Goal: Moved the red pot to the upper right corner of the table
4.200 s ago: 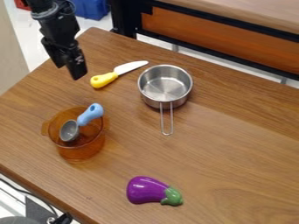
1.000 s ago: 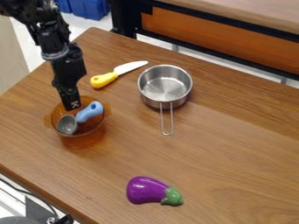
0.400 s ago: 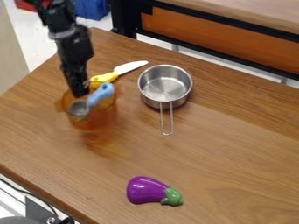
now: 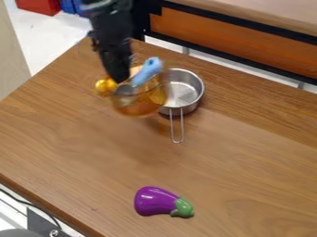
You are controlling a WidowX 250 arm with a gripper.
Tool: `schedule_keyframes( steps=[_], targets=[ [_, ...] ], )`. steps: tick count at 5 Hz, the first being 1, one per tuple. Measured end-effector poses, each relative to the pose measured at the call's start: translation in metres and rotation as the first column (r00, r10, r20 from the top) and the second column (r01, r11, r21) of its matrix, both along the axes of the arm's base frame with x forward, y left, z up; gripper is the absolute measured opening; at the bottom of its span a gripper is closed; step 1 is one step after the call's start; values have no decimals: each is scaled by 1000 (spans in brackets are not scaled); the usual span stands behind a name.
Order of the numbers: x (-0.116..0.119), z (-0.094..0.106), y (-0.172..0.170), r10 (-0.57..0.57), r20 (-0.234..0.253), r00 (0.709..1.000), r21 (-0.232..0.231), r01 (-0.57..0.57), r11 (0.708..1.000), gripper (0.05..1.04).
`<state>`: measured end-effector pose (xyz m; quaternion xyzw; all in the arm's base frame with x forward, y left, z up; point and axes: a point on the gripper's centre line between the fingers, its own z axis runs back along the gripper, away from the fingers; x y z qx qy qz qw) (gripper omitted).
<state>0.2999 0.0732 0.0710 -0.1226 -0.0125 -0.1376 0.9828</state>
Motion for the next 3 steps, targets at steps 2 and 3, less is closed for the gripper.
schedule_keyframes(
  steps=[2, 3],
  targets=[
    [14, 6, -86, 142, 46, 989, -62, -139, 988, 56],
    [26, 0, -127, 193, 61, 979, -47, -190, 981, 56]
  ],
)
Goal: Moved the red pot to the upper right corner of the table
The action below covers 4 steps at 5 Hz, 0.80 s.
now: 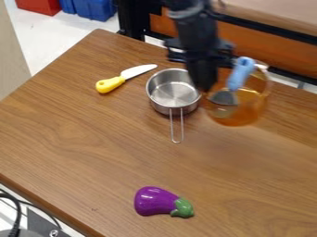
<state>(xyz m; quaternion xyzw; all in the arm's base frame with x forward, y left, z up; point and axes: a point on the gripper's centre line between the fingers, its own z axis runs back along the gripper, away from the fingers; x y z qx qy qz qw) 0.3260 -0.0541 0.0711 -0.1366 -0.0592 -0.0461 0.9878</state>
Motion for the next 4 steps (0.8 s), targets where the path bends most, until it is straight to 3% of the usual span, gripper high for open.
schedule_keyframes(
  steps=[1, 2, 4],
  targets=[
    [8, -27, -33, 31, -65, 997, 37, -29, 999, 56],
    [11, -51, -56, 47, -32, 998, 48, -46, 998, 56],
    [9, -77, -58, 41, -55, 998, 103, -35, 994, 56]
  ],
)
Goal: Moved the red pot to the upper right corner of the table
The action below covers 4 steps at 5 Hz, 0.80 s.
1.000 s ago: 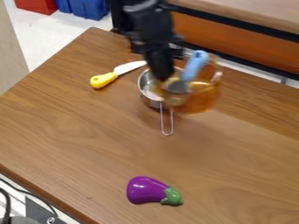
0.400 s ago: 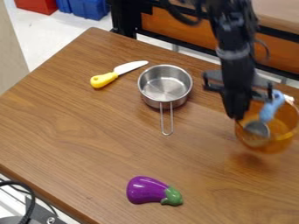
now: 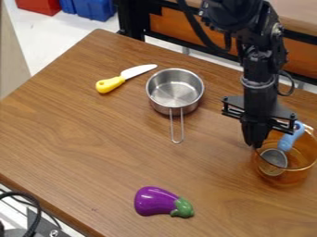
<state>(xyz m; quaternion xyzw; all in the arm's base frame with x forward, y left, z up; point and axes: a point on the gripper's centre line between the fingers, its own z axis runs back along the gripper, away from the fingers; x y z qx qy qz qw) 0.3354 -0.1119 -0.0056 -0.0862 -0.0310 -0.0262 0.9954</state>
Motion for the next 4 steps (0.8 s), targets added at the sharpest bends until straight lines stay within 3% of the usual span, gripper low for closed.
schedule_keyframes(
  steps=[3, 4],
  targets=[
    [9, -3, 21, 47, 3, 999, 35, -47, 998, 77],
    [8, -3, 20, 21, 5, 1000, 40, -21, 999, 183]
  ],
)
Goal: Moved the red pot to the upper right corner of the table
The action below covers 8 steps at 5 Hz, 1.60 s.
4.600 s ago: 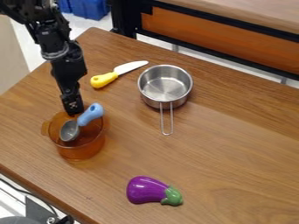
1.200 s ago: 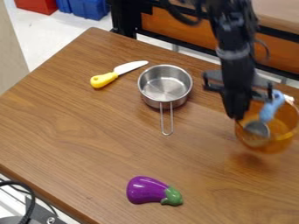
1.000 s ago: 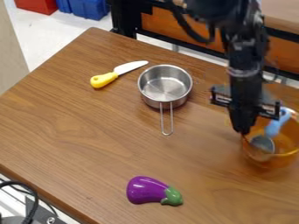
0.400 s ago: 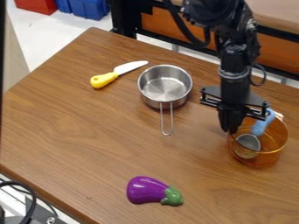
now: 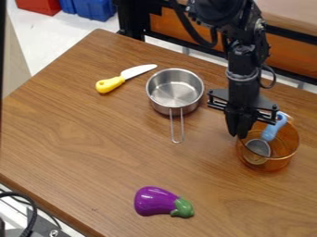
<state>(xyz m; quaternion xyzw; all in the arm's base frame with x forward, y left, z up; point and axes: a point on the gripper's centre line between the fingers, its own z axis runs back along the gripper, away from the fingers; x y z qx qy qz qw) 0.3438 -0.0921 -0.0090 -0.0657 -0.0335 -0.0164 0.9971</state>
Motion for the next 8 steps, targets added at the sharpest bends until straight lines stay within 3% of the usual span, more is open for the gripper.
schedule_keyframes(
  steps=[1, 3, 4, 5, 6, 7, 8],
  targets=[
    [-3, 0, -2, -18, -11, 1000, -11, 18, 1000, 450],
    [-4, 31, 12, -5, 3, 1000, -43, 5, 999, 964],
    [-6, 54, 27, 8, 21, 1000, -81, -7, 997, 995],
    [-4, 59, 49, 27, 44, 999, -59, -24, 998, 995],
    [-11, 47, 75, 15, 44, 999, -18, -14, 1000, 995],
    [-16, 45, 96, -3, 64, 998, -19, 4, 1000, 995],
    [-31, 58, 113, -51, 64, 997, -61, 54, 997, 995]
  ],
)
